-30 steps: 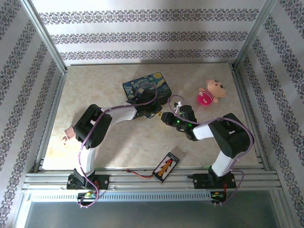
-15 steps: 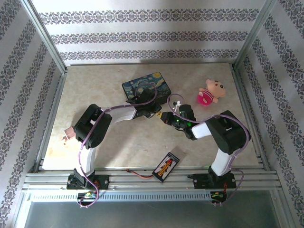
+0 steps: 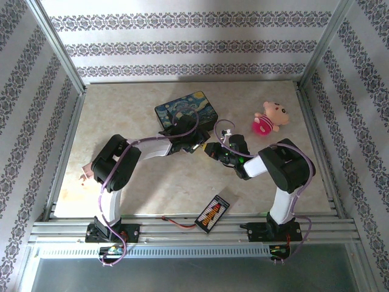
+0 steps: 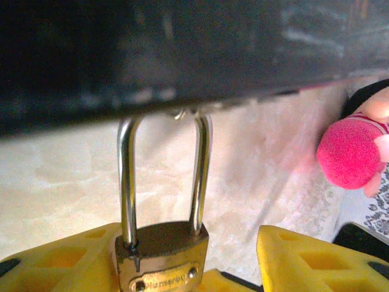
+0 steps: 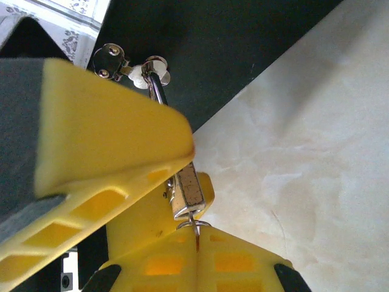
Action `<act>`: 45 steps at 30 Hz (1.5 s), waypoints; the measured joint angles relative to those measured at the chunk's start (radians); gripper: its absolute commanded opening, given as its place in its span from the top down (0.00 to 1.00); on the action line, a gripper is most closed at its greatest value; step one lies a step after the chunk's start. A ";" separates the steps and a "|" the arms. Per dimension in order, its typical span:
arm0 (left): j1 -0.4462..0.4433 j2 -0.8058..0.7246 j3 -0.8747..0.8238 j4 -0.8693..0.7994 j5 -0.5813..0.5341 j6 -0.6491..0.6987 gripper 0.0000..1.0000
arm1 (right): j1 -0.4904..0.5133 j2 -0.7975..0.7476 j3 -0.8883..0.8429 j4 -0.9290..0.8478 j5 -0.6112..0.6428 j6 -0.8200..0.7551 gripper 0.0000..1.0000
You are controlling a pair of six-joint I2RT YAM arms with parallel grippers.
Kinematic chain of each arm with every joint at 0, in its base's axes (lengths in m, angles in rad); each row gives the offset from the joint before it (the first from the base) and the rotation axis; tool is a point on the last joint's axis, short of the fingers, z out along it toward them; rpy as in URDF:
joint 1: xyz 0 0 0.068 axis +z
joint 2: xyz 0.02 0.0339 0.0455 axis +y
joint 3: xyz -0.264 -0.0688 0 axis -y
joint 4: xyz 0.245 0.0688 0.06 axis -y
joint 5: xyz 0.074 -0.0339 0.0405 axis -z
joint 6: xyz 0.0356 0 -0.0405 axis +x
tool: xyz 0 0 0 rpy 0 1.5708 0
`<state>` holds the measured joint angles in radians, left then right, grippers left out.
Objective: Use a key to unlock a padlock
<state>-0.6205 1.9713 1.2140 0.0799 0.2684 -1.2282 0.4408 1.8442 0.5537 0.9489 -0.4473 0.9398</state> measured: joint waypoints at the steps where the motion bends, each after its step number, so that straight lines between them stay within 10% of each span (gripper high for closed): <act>1: 0.000 -0.004 -0.009 0.011 0.002 0.000 0.43 | 0.000 0.004 0.000 0.007 0.000 0.004 1.00; 36: 0.034 -0.037 -0.174 0.272 -0.084 0.199 0.35 | 0.000 0.072 0.027 0.159 -0.007 0.110 1.00; 45: 0.040 -0.021 -0.171 0.303 -0.066 0.173 0.55 | 0.000 0.087 0.042 0.164 -0.007 0.113 1.00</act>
<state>-0.5804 1.9499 1.0435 0.3828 0.2028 -1.0550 0.4412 1.9308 0.5957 1.1130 -0.4541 1.0531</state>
